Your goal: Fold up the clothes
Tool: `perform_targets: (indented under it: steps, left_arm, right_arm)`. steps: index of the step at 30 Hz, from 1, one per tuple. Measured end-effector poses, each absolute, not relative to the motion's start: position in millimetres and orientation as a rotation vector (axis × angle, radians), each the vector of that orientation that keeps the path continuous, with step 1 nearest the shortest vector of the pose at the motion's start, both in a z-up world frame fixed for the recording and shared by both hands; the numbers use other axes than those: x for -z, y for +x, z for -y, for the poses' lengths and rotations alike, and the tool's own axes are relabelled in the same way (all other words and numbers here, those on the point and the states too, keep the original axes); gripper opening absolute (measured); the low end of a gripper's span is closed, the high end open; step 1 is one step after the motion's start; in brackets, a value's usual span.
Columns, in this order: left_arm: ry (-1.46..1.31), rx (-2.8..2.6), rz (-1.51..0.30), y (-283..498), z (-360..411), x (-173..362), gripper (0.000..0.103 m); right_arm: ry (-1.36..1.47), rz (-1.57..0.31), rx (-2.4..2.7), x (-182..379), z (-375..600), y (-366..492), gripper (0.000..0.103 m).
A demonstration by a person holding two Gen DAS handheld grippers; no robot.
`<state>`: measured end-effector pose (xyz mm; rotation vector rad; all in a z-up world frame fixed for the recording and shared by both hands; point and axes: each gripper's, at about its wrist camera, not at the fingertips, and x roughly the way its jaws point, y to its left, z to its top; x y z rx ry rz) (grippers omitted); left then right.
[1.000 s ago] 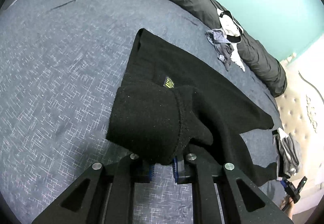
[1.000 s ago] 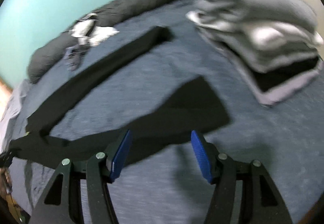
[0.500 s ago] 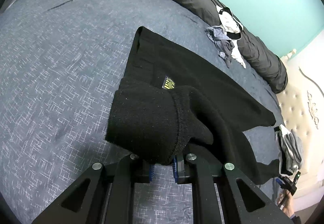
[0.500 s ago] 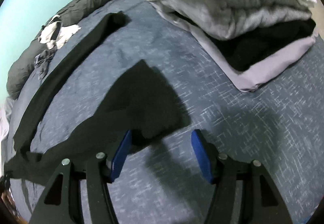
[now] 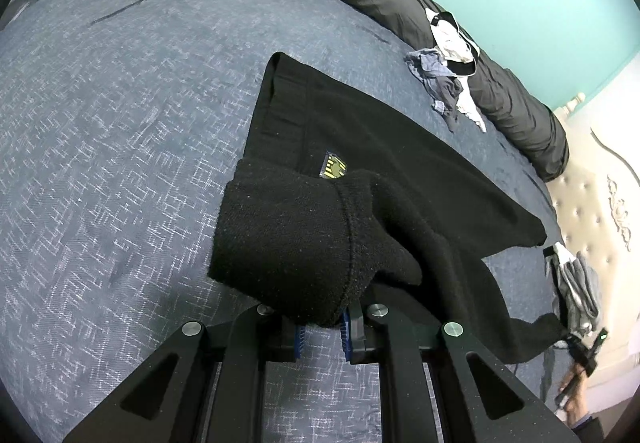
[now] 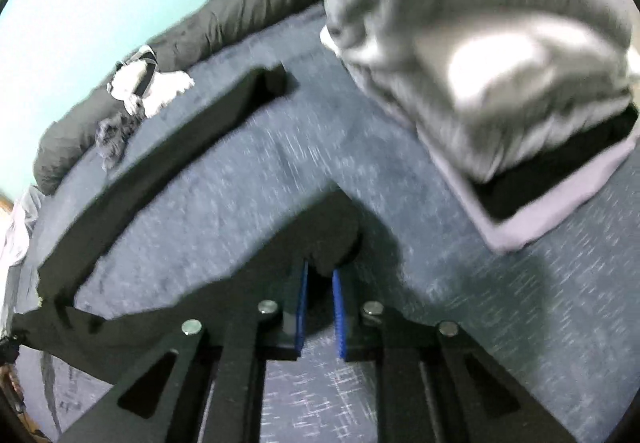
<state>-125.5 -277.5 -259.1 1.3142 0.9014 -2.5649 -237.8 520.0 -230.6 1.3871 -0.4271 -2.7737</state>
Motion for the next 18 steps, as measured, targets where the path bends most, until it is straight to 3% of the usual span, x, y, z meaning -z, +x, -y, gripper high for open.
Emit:
perform_targets:
  steps: [8,18]
  left_arm:
    - [1.265,2.551,-0.912,-119.6,285.0,248.4,0.013]
    - [1.293,2.506,-0.889,-127.8,292.6,253.7,0.013]
  right_arm:
    - [1.325,0.267,2.807,153.9,-512.0,-248.0,0.010]
    - [1.709,-0.023,2.765,175.0,-485.6,-324.4,0.010]
